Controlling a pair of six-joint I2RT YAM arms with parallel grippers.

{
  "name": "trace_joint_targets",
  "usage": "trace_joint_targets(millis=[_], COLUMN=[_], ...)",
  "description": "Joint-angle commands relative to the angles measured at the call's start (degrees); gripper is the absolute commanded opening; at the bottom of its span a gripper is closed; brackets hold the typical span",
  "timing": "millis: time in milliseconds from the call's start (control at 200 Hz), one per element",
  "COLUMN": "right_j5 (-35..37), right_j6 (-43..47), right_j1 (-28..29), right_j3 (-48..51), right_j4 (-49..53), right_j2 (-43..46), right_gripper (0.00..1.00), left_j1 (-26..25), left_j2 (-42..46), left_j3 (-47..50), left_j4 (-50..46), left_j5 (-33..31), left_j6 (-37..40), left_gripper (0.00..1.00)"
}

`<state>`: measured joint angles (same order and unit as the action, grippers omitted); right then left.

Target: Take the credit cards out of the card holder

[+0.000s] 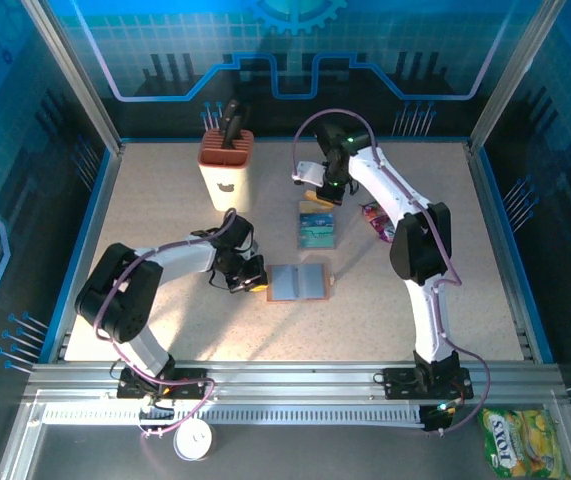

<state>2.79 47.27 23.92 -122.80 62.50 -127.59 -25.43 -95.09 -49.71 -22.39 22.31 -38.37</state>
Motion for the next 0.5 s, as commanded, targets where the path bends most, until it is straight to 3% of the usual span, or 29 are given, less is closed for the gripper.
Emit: trace_joint_targets(millis=[0,260,495], right_j5=[-0.77,1.19,2.63], right_j6=[1.50,1.14,-0.12], right_j1=[-0.63,-0.63,-1.08], right_j3=[-2.18,-1.69,1.68], right_j4=[1.66,1.43,-0.64], right_j2=[-1.59,-0.59,2.83], right_gripper=[0.00,0.20,0.22], left_j1=[0.69,1.16,2.34], left_j2=[2.26,3.33,4.69], left_j3=[0.26,0.26,0.05], left_j4=[-2.21,-2.67,-3.84], left_j5=[-0.33,-0.55,-2.31], left_j6=[1.72,1.80,3.27], left_gripper=[0.04,0.04,0.07])
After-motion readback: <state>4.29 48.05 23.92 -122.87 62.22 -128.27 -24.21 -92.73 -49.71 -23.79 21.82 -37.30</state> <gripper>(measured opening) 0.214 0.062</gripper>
